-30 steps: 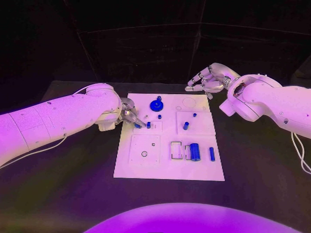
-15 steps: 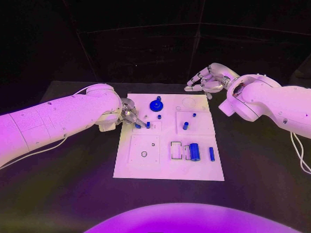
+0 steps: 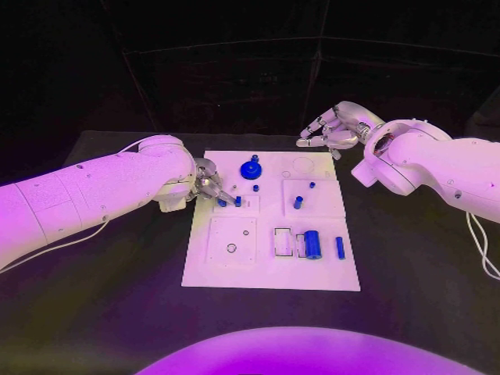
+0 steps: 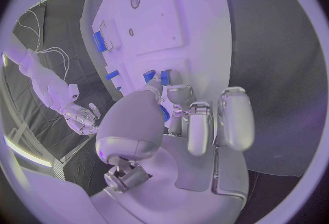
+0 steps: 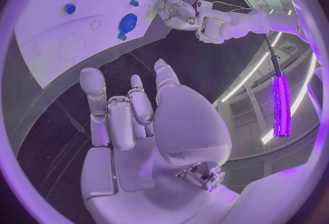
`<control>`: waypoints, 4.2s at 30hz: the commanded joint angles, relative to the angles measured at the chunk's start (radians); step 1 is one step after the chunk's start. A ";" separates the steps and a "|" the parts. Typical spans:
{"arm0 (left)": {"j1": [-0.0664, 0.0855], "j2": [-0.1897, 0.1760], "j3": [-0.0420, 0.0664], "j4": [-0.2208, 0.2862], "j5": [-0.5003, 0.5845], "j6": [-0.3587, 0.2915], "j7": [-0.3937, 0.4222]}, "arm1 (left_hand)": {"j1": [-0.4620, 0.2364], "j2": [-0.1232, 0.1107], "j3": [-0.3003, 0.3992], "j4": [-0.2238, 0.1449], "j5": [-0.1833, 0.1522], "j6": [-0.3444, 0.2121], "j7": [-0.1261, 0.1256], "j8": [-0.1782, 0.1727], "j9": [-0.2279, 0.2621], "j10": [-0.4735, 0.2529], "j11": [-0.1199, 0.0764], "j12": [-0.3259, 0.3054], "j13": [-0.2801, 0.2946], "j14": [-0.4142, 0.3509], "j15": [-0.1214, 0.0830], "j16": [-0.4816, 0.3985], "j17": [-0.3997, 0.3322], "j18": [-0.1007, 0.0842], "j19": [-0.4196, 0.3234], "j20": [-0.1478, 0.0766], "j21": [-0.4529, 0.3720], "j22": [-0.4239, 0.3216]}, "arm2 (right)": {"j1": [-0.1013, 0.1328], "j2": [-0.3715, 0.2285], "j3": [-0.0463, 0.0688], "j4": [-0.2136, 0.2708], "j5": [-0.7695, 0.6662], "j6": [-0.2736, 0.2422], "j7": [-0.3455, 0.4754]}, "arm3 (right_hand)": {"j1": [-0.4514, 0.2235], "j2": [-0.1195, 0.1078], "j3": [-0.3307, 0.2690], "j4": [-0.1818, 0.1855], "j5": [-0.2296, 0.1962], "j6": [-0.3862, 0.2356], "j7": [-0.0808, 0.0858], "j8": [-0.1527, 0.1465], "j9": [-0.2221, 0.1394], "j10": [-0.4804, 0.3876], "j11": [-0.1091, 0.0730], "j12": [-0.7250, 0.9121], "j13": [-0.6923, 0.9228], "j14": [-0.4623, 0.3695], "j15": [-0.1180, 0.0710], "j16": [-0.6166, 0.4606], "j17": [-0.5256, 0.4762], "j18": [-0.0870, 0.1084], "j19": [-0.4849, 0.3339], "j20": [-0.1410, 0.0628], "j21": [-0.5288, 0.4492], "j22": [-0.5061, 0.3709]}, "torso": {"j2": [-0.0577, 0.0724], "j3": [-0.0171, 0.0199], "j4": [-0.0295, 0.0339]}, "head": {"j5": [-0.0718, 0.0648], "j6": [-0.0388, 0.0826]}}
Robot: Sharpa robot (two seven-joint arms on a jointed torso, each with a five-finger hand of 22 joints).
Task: Assemble the parts on the task board
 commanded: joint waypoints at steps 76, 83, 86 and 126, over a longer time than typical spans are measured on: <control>0.009 0.010 -0.002 -0.022 0.003 0.027 0.001 | 0.003 -0.016 -0.085 -0.003 0.004 0.006 0.003 -0.003 0.011 0.000 0.002 0.006 0.004 0.106 -0.003 0.006 0.263 -0.017 0.026 -0.002 0.008 0.012 | 0.002 0.007 0.000 -0.004 0.000 -0.003 0.007 | -0.003 0.010 -0.007 0.003 0.004 -0.008 -0.002 0.007 -0.001 -0.004 0.001 -0.004 -0.001 0.047 -0.007 -0.003 -0.001 0.014 -0.005 0.001 -0.003 -0.001 | 0.000 -0.0003 0.0000 | 0.000 -0.005; 0.013 0.007 -0.002 -0.023 0.003 0.041 -0.004 | 0.003 -0.016 -0.086 -0.003 0.004 0.006 0.002 -0.003 0.011 0.000 0.002 0.007 0.005 0.106 -0.003 0.006 0.263 -0.018 0.027 -0.002 0.009 0.013 | 0.002 0.006 0.000 -0.004 0.000 -0.003 0.006 | -0.003 0.010 -0.007 0.003 0.004 -0.008 -0.002 0.007 -0.001 -0.004 0.001 -0.004 -0.001 0.047 -0.007 -0.003 -0.001 0.014 -0.005 0.001 -0.003 -0.001 | 0.000 -0.0005 0.0001 | -0.001 -0.005; 0.014 0.007 -0.002 -0.023 0.003 0.047 -0.004 | 0.003 -0.016 -0.086 -0.003 0.004 0.006 0.002 -0.003 0.011 0.000 0.002 0.007 0.005 0.106 -0.003 0.006 0.263 -0.018 0.027 -0.002 0.009 0.013 | 0.002 0.006 0.000 -0.004 0.000 -0.003 0.006 | -0.003 0.010 -0.007 0.003 0.004 -0.008 -0.002 0.007 -0.001 -0.004 0.001 -0.004 -0.001 0.047 -0.007 -0.003 -0.001 0.014 -0.005 0.001 -0.003 -0.001 | 0.000 -0.0004 0.0005 | -0.001 -0.006; 0.017 0.027 -0.002 -0.040 0.003 0.062 -0.003 | -0.015 0.001 -0.127 0.022 0.004 0.005 0.002 -0.006 0.014 -0.001 0.002 0.005 0.003 0.106 -0.003 0.006 0.263 -0.017 0.026 -0.002 0.008 0.014 | 0.002 0.004 0.000 0.000 0.000 -0.006 0.006 | -0.003 0.012 -0.009 0.005 0.006 -0.009 -0.002 0.008 -0.001 -0.004 0.001 -0.005 -0.002 0.047 -0.007 -0.004 -0.002 0.014 -0.005 0.001 -0.003 -0.001 | 0.000 0.0002 0.0003 | -0.004 -0.004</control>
